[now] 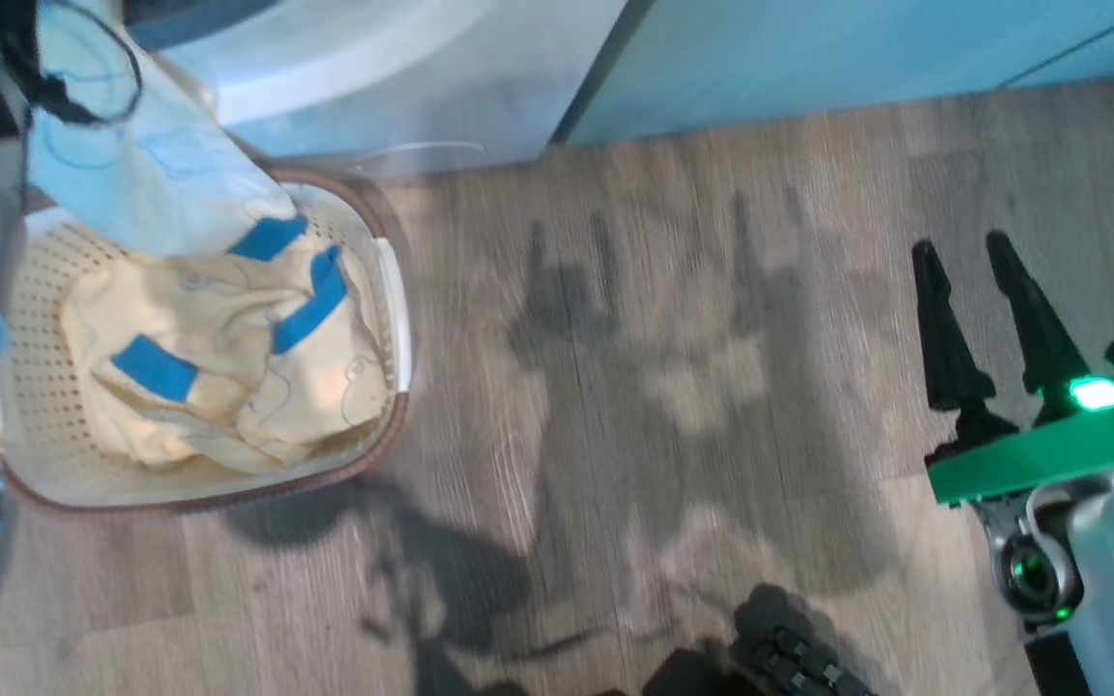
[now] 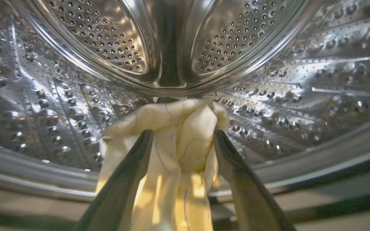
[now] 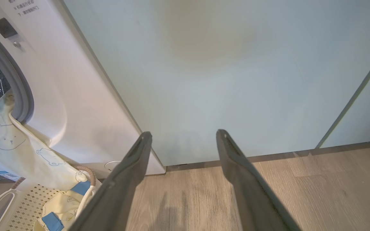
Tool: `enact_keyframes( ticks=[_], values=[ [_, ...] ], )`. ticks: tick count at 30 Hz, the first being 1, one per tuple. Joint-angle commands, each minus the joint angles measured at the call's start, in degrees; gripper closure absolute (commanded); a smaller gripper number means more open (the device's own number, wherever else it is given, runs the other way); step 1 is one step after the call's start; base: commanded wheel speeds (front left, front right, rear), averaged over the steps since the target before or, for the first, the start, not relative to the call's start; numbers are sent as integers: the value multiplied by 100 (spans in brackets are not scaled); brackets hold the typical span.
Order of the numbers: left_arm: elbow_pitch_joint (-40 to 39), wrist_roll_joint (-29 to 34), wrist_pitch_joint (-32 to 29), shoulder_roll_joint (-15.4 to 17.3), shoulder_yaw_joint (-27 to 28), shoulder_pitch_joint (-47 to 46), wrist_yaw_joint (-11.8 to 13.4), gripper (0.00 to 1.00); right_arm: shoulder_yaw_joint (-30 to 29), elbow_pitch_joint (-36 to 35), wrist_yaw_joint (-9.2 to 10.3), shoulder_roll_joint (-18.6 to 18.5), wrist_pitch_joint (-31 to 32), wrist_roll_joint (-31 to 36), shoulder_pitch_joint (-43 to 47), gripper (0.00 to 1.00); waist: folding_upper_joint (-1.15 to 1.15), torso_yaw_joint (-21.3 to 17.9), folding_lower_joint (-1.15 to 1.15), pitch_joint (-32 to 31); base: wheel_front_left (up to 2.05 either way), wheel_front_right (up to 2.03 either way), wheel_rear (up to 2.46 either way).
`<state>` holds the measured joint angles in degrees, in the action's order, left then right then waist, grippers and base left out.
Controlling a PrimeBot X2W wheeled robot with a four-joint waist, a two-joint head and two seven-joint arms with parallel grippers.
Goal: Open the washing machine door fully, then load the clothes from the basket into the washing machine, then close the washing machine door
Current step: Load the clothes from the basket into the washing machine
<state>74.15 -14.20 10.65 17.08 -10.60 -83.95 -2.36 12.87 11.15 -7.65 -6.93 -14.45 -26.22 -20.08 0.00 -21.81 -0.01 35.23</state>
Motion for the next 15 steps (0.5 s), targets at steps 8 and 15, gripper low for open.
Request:
enact_keyframes(
  ticks=[8, 15],
  values=[
    [-61, -121, -234, 14, -72, 496, -169, 0, -46, -73, 16, -222, -55, 41, 451, 0, 0, 194, 1, -621, 0, 0, 0],
    [-46, -285, 20, -103, -47, 1144, -264, 0, -44, -37, 16, -319, -55, 58, 730, 0, 0, 270, 1, -1174, 0, 0, 0]
  ],
)
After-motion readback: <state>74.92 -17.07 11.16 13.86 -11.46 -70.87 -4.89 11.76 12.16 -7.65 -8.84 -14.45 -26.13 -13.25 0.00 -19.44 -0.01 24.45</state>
